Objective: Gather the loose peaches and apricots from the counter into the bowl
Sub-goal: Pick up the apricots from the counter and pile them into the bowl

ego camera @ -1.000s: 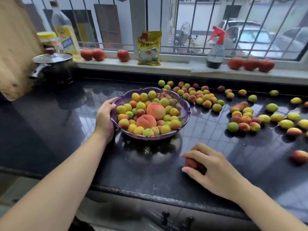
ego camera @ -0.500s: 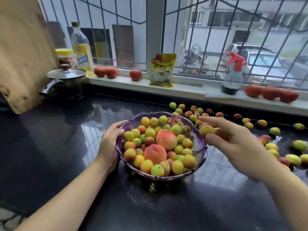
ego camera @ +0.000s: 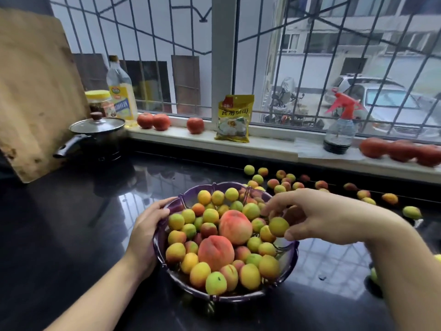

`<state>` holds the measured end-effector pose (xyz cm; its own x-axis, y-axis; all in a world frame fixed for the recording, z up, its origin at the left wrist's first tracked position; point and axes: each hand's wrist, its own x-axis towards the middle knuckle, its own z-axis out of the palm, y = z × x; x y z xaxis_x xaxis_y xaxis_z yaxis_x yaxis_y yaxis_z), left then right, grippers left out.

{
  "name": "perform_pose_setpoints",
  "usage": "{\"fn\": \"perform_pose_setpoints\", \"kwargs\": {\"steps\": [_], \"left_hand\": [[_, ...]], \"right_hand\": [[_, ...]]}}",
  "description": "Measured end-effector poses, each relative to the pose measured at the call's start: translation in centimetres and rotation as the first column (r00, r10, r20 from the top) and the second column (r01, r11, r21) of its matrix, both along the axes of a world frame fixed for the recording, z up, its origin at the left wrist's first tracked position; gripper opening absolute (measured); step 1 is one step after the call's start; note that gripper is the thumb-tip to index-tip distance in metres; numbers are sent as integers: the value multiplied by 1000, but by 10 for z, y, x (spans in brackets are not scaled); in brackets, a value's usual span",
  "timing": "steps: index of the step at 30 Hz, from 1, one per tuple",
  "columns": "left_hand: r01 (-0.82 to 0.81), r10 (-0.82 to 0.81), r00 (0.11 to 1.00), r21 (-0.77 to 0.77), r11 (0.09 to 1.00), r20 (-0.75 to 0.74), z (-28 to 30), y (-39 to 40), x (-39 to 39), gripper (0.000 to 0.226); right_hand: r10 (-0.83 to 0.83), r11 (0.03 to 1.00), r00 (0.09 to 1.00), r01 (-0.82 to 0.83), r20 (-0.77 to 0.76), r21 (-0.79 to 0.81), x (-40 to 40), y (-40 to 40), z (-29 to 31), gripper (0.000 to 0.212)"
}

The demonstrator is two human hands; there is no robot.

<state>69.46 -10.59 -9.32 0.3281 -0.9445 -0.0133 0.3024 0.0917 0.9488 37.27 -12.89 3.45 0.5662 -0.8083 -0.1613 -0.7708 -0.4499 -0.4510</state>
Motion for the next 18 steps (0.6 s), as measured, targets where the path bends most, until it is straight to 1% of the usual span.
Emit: {"fn": "perform_pose_setpoints", "kwargs": {"steps": [2, 8, 10, 12, 14, 16, 18], "left_hand": [[-5, 5, 1000, -1, 1000, -1, 0, 0, -1, 32], [-14, 14, 1000, 2, 1000, -2, 4, 5, -4, 33], [-17, 17, 1000, 5, 1000, -3, 5, 6, -5, 33], [-19, 19, 1000, 6, 1000, -4, 6, 6, -5, 33], [-30, 30, 1000, 12, 999, 2, 6, 7, -5, 32], [-36, 36, 999, 18, 999, 7, 6, 6, -5, 32], [-36, 36, 999, 20, 999, 6, 6, 6, -6, 33]], "right_hand": [[15, 1000, 1000, -15, -4, 15, 0, 2, 1, 40], [1, 1000, 1000, -1, 1, -6, 0, 2, 1, 28], [14, 1000, 997, -16, -71, -27, 0, 4, 1, 28], [11, 1000, 989, -11, -148, 1, 1, 7, 2, 29], [-11, 999, 984, 16, -176, 28, 4, 8, 0, 24], [-9, 1000, 973, 13, -231, 18, 10, 8, -2, 20], [-1, 1000, 955, -3, -295, -13, 17, 8, -5, 22]]}}
